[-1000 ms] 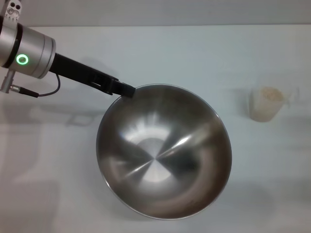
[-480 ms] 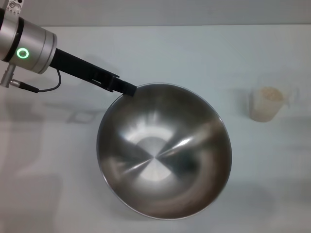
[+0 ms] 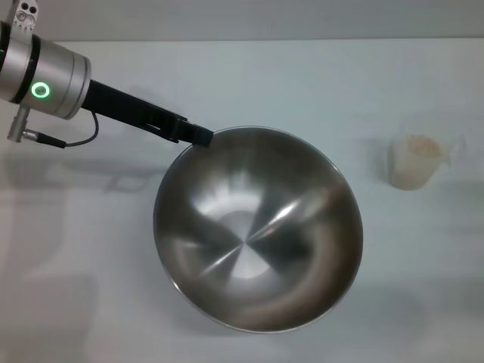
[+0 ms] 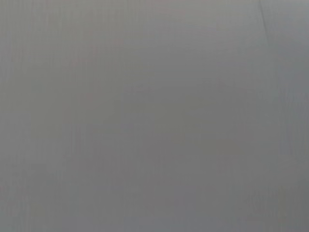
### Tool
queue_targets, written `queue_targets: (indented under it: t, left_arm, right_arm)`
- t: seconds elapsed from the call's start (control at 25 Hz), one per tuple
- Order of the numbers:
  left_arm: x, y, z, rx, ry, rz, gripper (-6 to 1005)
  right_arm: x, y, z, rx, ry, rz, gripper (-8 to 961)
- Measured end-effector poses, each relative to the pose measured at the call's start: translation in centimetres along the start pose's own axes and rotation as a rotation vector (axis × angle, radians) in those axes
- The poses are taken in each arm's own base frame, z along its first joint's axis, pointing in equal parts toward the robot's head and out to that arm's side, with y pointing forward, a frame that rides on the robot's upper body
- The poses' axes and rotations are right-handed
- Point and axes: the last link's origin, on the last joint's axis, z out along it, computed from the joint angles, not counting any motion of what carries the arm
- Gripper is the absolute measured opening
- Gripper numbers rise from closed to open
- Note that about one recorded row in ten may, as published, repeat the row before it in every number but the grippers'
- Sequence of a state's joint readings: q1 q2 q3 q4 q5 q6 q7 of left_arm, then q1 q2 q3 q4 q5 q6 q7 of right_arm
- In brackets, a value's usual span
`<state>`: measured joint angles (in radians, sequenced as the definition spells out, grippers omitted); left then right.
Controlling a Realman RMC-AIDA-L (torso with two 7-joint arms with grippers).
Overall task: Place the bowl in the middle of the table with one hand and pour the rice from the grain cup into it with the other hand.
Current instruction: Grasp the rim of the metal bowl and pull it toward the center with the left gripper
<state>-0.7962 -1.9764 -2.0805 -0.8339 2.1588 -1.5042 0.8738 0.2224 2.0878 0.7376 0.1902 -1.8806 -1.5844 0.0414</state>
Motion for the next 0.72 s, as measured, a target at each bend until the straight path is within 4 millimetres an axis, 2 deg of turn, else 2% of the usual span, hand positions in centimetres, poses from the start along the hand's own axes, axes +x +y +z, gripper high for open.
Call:
queue_targets:
  t: [0.72]
  left_arm:
    - [-1.6, -1.5, 0.5, 0.078, 0.07, -0.019, 84]
  right_arm:
    - [-0.1, 0.0, -0.1, -0.001, -0.005, -0.002, 827]
